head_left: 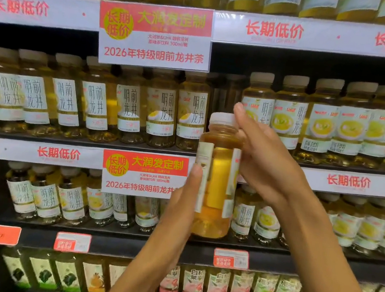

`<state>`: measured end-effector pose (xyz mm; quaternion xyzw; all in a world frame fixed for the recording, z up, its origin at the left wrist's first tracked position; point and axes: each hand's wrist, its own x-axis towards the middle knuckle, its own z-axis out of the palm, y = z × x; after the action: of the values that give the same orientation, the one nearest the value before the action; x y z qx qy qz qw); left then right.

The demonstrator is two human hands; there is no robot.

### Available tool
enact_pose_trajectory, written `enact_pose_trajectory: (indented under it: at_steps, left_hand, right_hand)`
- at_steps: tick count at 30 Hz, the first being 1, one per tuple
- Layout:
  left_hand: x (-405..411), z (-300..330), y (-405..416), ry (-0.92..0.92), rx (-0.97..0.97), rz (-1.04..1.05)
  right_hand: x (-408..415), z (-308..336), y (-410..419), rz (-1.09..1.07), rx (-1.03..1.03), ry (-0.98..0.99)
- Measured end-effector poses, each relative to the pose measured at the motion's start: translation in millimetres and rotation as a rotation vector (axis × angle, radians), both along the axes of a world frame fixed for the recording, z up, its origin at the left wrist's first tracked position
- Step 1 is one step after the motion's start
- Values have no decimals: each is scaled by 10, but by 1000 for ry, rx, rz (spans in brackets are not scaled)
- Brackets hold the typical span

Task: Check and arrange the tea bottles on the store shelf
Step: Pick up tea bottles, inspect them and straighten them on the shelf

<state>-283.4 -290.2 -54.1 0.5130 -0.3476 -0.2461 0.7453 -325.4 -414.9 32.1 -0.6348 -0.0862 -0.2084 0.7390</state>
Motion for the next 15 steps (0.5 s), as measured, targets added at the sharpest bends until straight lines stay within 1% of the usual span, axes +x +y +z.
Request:
enact_pose_trajectory:
  at_steps: [3, 4, 6, 7, 9, 11, 12, 13, 15]
  left_hand:
    - [-32, 47, 33, 302, -85, -360]
    - [-36, 51, 26, 359, -102, -439]
    - [-31, 33, 1, 368, -83, -493]
    - [-13, 25, -8, 326, -45, -431]
    - [19, 19, -8, 186, 10, -221]
    - [19, 31, 8, 35, 30, -121]
    - [-5, 45, 8, -20, 45, -99]
    - [-32, 56, 8, -36, 56, -80]
    - [-74, 64, 11, 36, 39, -100]
  right_hand:
    - [6, -29, -15, 140, 189, 56]
    - [13, -53, -6, 187, 242, 69]
    - [20, -87, -11, 192, 265, 43]
    - [10, -89, -23, 148, 241, 18]
    - [-27, -66, -32, -7, 116, -6]
    - [-53, -48, -36, -133, -7, 6]
    - [-59, -45, -38, -156, -24, 18]
    - [-63, -46, -38, -161, -29, 29]
    - [-69, -54, -44, -138, -22, 49]
